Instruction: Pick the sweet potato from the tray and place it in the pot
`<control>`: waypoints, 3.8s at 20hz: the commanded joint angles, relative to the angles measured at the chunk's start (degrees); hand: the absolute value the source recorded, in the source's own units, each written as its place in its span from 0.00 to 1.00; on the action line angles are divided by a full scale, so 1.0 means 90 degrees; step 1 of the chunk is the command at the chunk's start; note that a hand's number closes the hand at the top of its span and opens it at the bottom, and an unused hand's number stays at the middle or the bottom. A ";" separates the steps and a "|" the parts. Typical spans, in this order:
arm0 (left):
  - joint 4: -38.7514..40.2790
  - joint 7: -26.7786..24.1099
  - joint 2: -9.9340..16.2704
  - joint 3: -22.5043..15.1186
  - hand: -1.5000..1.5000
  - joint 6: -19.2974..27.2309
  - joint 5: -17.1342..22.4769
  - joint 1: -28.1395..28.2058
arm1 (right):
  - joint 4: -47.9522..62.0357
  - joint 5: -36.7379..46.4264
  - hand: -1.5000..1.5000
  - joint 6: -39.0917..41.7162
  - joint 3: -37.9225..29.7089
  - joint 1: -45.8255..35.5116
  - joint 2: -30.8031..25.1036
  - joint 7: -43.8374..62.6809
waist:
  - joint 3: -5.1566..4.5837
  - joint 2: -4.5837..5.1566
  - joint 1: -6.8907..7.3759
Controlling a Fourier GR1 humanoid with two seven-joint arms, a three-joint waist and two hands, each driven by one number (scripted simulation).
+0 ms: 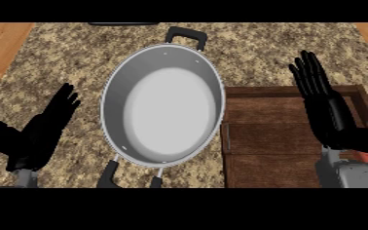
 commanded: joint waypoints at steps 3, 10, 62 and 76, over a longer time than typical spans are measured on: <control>0.0430 -0.0079 0.0526 0.0152 0.50 0.0504 -0.1096 -0.0065 | 0.0592 -0.0322 1.00 0.0625 -0.0374 0.0063 -0.0835 0.0955 | -0.0199 -0.0170 -0.0101; 0.0902 0.0600 0.0806 0.0280 0.50 0.1013 -0.1562 0.0066 | 0.0548 0.2093 0.00 -0.1341 -0.1366 0.0668 -0.2124 0.0763 | -0.0199 -0.0178 -0.0418; 0.1463 0.1364 -0.0049 0.0666 0.50 0.0590 -0.2836 -0.1194 | -0.0398 0.3004 0.00 0.3608 -0.0070 0.0621 -0.3291 0.5462 | -0.0201 -0.0200 -0.0094; 0.1098 0.1167 -0.0528 0.0804 0.50 0.0518 -0.3198 -0.0755 | 0.0370 0.4157 0.00 0.3952 -0.0216 0.0882 -0.2688 0.4776 | -0.0201 -0.0205 -0.0097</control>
